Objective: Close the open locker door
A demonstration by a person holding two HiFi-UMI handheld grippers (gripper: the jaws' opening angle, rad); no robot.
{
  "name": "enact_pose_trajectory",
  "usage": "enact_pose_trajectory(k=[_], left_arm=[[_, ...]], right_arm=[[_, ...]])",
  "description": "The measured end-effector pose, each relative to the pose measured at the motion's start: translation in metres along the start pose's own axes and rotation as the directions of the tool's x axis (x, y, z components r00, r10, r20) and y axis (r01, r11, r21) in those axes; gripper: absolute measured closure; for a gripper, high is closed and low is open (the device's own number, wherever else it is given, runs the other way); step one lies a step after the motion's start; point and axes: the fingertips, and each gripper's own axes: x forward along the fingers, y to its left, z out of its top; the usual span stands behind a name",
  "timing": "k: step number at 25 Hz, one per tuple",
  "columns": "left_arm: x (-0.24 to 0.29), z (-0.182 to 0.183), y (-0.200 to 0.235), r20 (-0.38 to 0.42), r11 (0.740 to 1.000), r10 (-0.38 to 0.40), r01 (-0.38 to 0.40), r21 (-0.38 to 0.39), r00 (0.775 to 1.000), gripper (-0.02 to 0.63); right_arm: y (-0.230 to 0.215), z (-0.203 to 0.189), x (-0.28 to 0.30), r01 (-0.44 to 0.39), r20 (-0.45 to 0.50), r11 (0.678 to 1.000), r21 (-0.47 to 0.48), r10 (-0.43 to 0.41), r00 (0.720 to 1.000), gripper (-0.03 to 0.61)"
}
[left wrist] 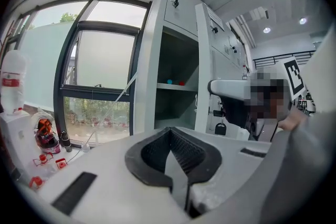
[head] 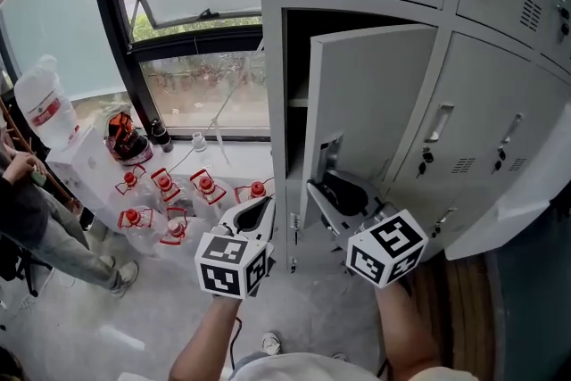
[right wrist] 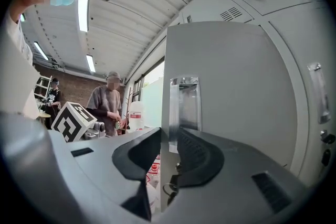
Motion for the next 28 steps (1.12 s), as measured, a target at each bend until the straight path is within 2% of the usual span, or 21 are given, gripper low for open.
enact_pose_trajectory(k=[12, 28], left_arm=[[0.019, 0.013, 0.039, 0.003, 0.997, -0.068, 0.068, 0.023, 0.998, 0.607], [0.047, 0.021, 0.070, 0.004, 0.986, -0.157, 0.157, 0.055, 0.988, 0.607]], right_arm=[[-0.015, -0.001, 0.045, 0.103, -0.009, 0.995, 0.006, -0.103, 0.995, 0.489], [-0.043, -0.004, 0.089, 0.220, -0.002, 0.975, -0.009, -0.220, 0.975, 0.505]])
